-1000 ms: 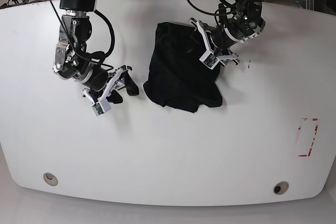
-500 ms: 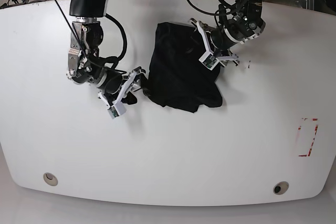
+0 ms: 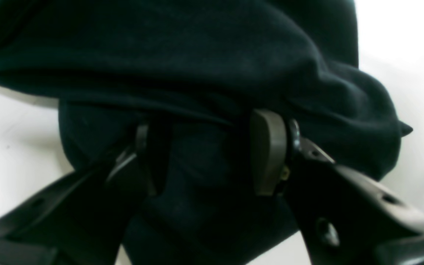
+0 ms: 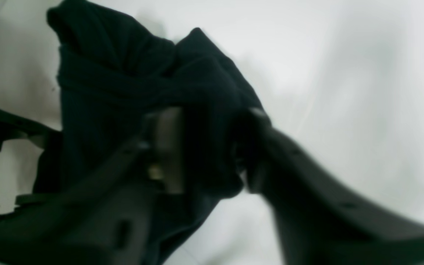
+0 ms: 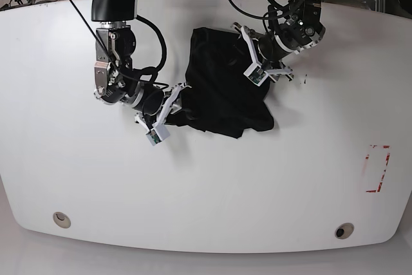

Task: Fold the T-shirt properly
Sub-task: 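Hold the shirt edges with both grippers and pull them apart to straighten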

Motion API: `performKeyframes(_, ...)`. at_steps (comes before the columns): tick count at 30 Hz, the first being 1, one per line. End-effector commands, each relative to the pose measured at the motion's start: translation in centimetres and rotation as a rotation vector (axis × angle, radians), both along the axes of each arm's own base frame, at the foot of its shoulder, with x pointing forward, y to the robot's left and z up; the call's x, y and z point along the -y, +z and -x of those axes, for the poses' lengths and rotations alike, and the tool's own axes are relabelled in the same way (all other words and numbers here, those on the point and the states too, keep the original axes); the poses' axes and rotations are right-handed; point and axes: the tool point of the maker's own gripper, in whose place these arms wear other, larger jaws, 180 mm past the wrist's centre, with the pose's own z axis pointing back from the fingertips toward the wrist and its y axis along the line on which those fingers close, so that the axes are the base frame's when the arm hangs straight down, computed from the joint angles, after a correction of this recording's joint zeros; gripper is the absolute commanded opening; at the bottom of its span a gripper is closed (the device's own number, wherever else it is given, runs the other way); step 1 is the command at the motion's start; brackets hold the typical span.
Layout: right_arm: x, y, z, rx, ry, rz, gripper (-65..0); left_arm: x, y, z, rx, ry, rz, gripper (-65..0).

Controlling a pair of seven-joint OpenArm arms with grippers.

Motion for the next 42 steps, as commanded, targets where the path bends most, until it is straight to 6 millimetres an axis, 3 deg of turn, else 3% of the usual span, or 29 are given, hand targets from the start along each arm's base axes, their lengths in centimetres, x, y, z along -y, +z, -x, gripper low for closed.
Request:
performKeyframes(1, 0.0, 1.9, -1.2, 0.062, -0.004, -0.026, -58.0, 0.0, 0.9, -0.4, 0.028, -0.004, -0.008, -34.4)
performKeyframes(8, 1.4, 2.0, -1.3, 0.071, -0.01, 0.0, -60.6, 0.0, 3.3, -0.8, 0.099, -0.009, -0.009, -34.4)
performKeyframes(15, 3.7, 2.7, -1.6, 0.091, -0.079, 0.001, -60.7, -0.2, 3.2, -0.2, 0.084, -0.012, -0.02, -34.4)
performKeyframes(25, 3.9, 3.5, -1.1, 0.111, -0.07, 0.033, -60.7, -1.4, 2.5, 0.2, 0.06, 0.032, -0.022, -34.4)
performKeyframes(37, 3.4, 4.8, -0.3, 0.144, -0.044, 0.061, -60.7, -0.6, -1.6, -0.6, -0.051, 0.024, -0.011, -34.4)
performKeyframes(42, 3.3, 6.7, -0.4, 0.201, -0.039, 0.076, -60.7, -0.5, -3.1, -0.5, -0.095, 0.033, -0.012, -34.4)
